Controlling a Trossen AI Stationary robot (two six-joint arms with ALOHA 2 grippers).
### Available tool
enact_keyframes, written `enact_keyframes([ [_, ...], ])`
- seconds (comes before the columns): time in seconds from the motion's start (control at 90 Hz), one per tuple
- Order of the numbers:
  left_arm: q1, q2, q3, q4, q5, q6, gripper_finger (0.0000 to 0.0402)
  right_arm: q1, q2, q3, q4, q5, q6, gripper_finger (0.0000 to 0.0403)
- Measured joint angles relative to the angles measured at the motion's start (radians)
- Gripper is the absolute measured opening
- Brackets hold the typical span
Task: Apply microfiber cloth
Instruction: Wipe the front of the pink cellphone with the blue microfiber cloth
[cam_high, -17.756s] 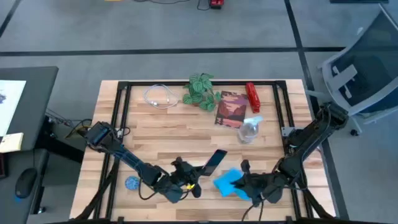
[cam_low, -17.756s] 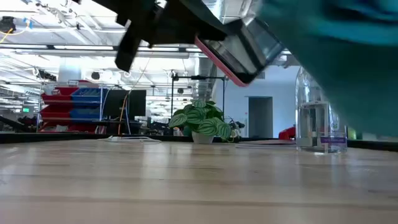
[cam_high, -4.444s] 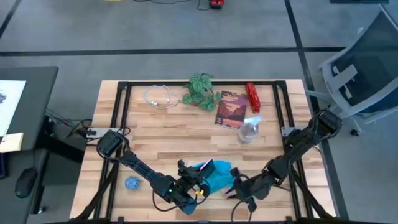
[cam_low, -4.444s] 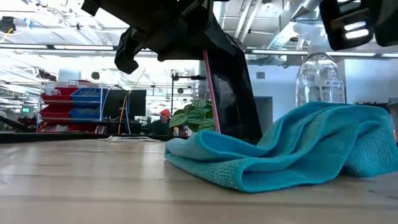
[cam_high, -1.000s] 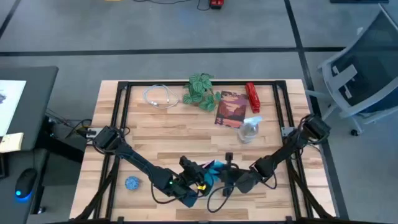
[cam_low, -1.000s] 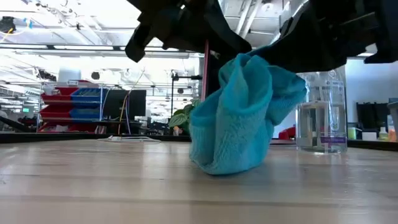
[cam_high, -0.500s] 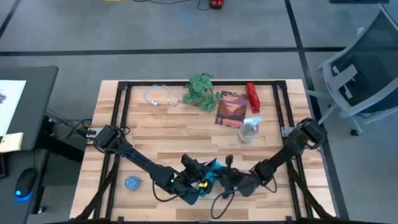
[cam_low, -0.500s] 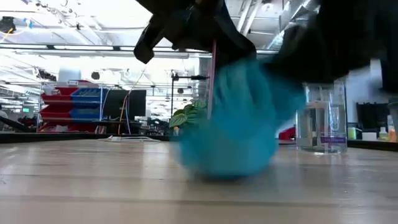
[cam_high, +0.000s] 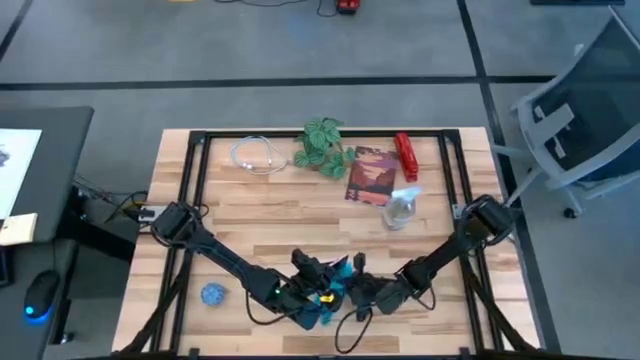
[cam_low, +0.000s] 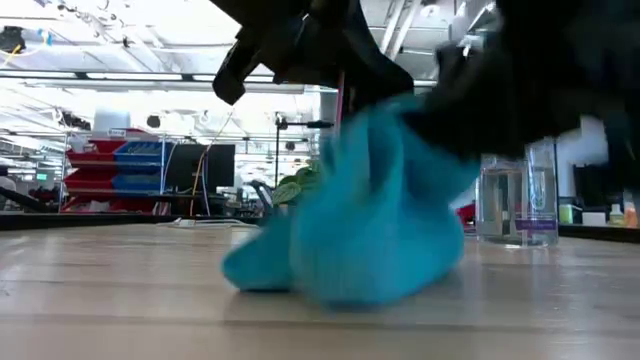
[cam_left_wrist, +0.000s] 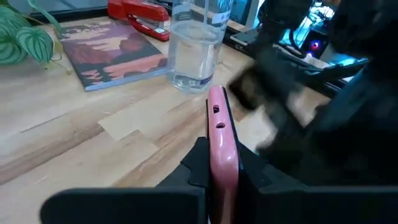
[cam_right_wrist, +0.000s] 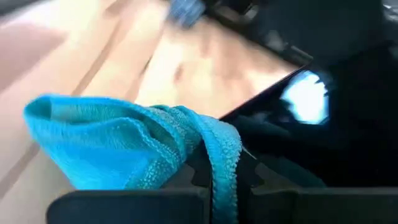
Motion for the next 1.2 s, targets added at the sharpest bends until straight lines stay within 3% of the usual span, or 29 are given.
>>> enact_keyframes([
  [0.222, -0.002, 0.029, 0.003, 0.021, -0.018, -0.02, 0.0008, 0.015, 0.011, 0.002, -0.097, 0.04, 0.043, 0.0],
  [0.456, -0.009, 0.028, 0.004, 0.024, -0.015, -0.01, 0.0008, 0.125, -0.097, -0.005, -0.122, 0.472, 0.01, 0.0],
  [0.511, -0.009, 0.028, 0.004, 0.026, -0.009, -0.013, 0.0008, 0.131, -0.11, -0.005, -0.118, 0.518, 0.01, 0.0],
  [0.622, -0.008, 0.028, 0.004, 0.028, -0.014, -0.012, 0.0008, 0.114, -0.112, -0.005, -0.119, 0.482, 0.017, 0.0],
  [0.9, -0.009, 0.03, 0.0, 0.04, -0.05, 0.022, 0.0008, 0.052, 0.004, -0.002, -0.116, 0.213, 0.047, 0.0],
  [1.2, -0.018, -0.057, 0.002, 0.076, -0.112, 0.188, 0.0008, 0.13, -0.045, -0.004, -0.279, 0.191, 0.094, 0.0],
])
